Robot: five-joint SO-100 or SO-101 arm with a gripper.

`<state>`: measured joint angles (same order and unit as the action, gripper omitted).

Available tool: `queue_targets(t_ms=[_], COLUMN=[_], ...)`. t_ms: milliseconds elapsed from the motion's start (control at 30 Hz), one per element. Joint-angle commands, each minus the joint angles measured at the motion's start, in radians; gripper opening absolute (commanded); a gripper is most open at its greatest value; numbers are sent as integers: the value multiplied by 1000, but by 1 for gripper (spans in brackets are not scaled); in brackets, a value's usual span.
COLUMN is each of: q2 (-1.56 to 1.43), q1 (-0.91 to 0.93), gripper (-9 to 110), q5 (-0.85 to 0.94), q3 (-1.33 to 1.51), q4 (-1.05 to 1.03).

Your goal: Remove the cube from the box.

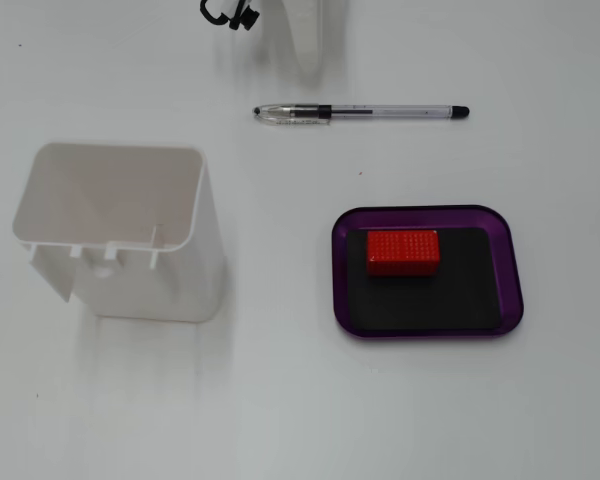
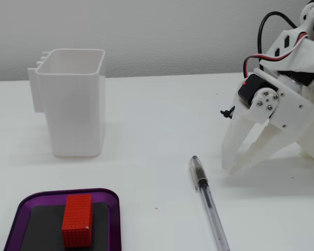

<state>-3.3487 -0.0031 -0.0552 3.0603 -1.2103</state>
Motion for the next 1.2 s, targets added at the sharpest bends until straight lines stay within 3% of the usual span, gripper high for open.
queue_targets(t_ms=[0,500,633,700,867,1167], q2=[-41,-25,-15,43,463,1394], q1=[-11,5,5,5,5,-21], gripper=[0,0,2,5,10,13], q5=[69,83,272,284,235,127], q3=[5,-69,-199,-278,-548,-1293], q4=[17,48,57,57,58,-25])
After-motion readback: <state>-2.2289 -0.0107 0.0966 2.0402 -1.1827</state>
